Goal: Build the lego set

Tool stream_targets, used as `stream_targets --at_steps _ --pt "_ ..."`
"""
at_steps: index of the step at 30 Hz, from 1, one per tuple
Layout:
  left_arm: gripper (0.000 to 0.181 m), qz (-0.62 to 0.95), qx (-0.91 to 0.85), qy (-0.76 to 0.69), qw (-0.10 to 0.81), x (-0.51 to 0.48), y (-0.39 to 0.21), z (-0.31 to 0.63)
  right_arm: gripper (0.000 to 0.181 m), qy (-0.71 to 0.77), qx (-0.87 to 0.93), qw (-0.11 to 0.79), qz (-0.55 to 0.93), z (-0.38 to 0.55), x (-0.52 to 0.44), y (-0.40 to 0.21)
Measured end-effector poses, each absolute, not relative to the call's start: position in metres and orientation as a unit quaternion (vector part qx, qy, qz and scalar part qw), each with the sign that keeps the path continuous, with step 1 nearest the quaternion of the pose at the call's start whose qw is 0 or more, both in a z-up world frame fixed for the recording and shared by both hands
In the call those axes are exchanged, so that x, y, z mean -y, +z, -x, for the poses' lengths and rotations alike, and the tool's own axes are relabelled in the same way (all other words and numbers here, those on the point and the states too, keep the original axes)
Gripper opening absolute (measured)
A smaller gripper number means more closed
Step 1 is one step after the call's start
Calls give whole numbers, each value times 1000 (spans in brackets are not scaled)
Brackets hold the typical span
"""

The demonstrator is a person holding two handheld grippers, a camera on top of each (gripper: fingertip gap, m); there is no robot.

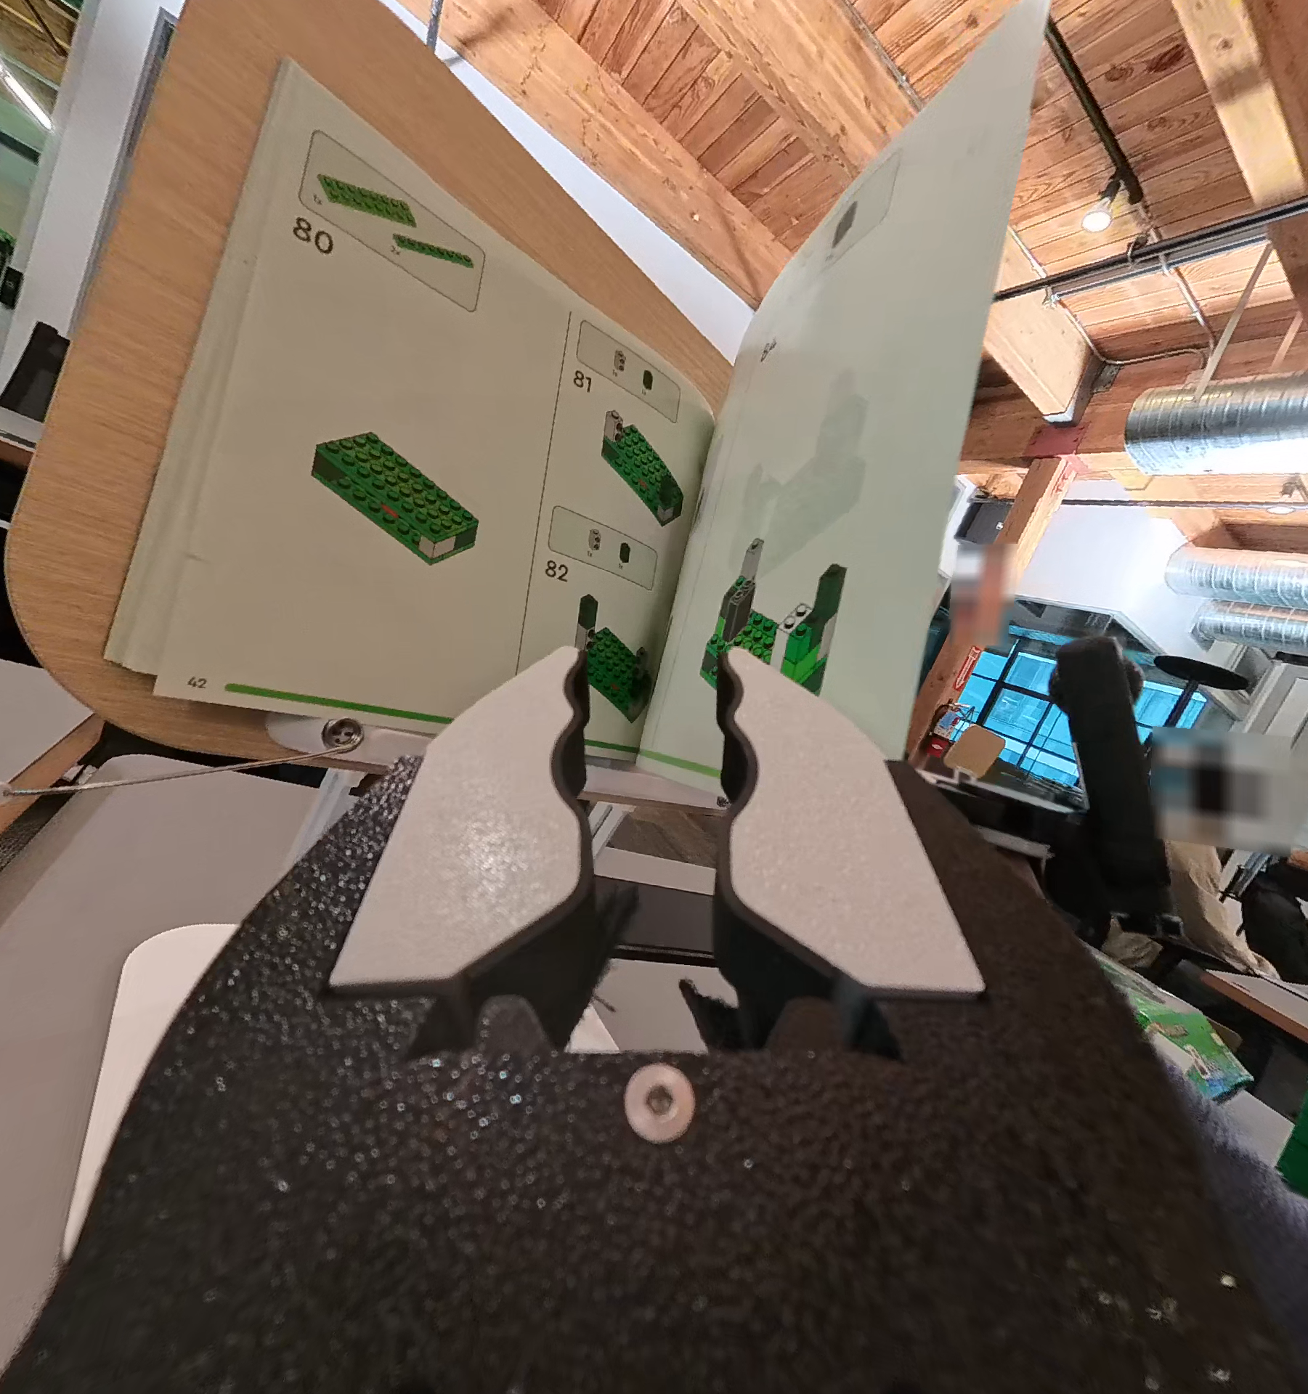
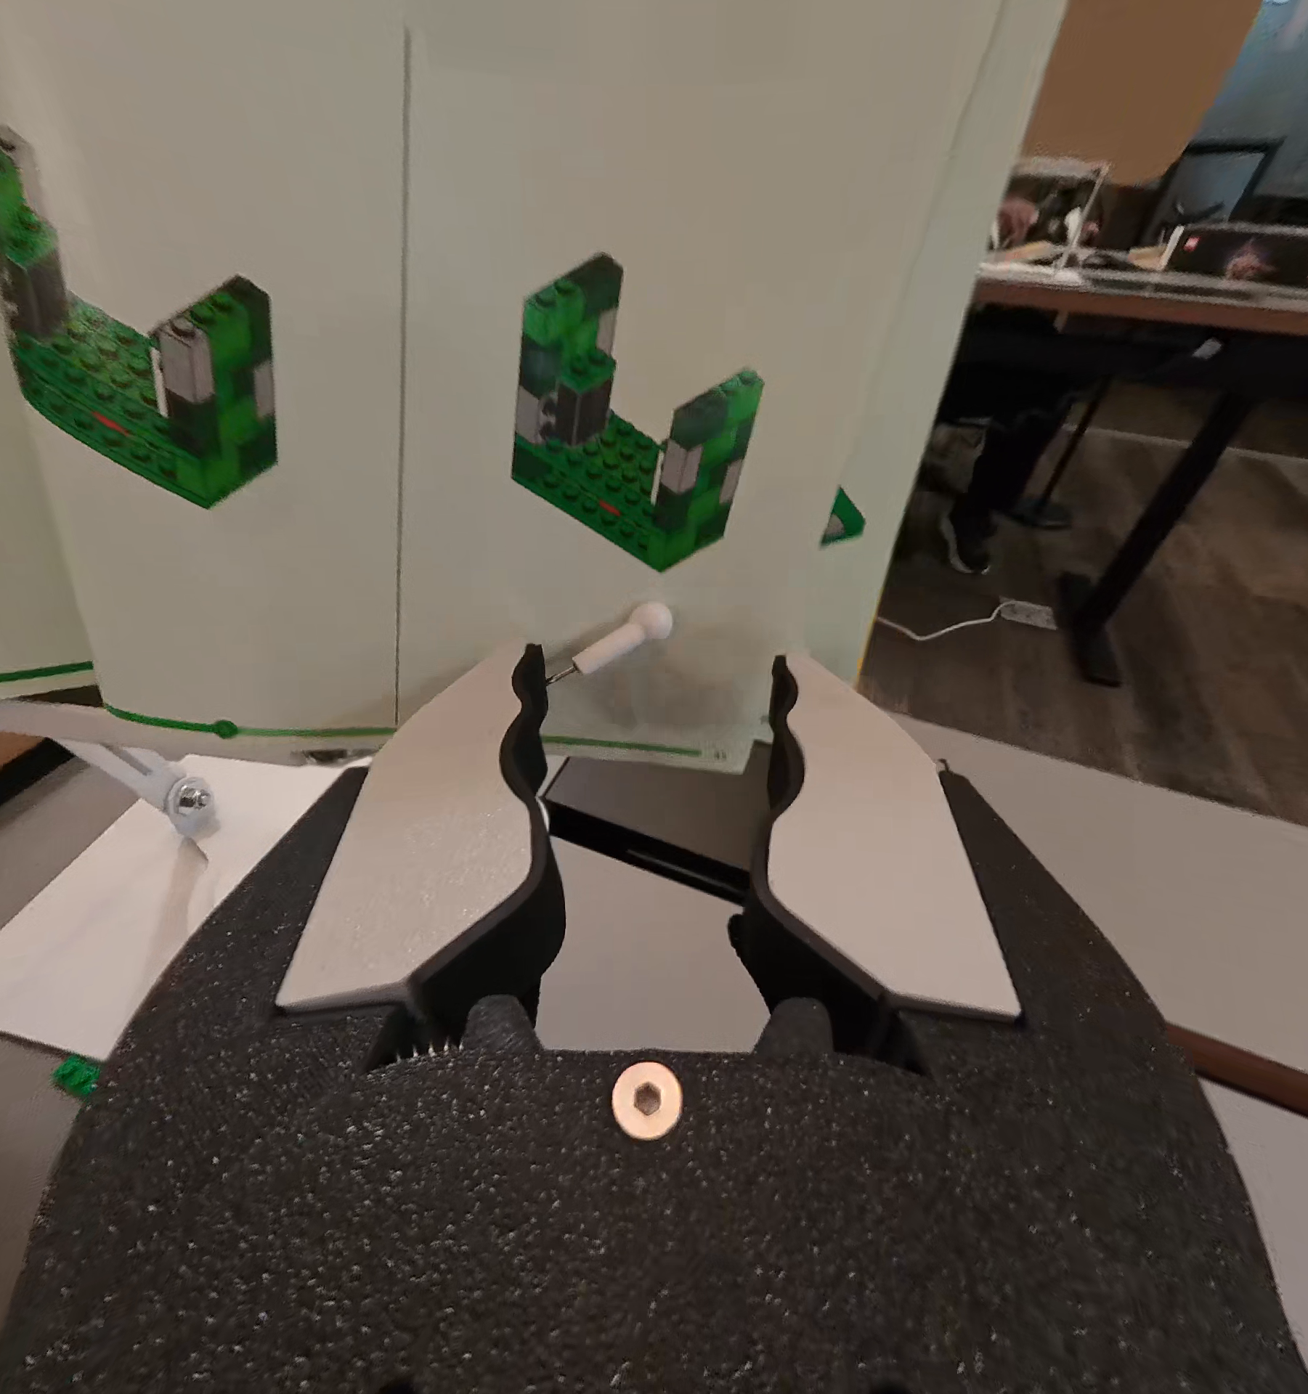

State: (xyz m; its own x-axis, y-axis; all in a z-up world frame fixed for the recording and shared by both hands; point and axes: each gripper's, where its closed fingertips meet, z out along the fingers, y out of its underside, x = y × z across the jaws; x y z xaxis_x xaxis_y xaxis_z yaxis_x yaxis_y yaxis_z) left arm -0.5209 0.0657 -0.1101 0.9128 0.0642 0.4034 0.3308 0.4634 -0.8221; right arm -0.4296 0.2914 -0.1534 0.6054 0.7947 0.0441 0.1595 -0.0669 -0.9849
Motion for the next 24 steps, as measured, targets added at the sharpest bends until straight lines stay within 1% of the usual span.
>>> stream_targets --at_steps 12,16,18,20,22,24 --pt "32 508 198 -85 834 -63 -111 523 56 312 354 478 741 421 -287 -219" --pt "32 507 202 -89 833 -63 -113 525 48 414 287 470 725 407 -283 -209" --pt "32 508 203 -95 832 -65 -115 524 48 491 250 460 696 402 -277 -199" --pt "32 511 202 -96 830 -67 -116 524 50 570 229 436 657 404 -266 -190" --pt "32 513 200 -96 829 -69 -116 523 45 634 215 411 619 405 -255 -183" --pt "32 515 198 -94 829 -69 -116 522 42 664 200 394 603 404 -247 -183"
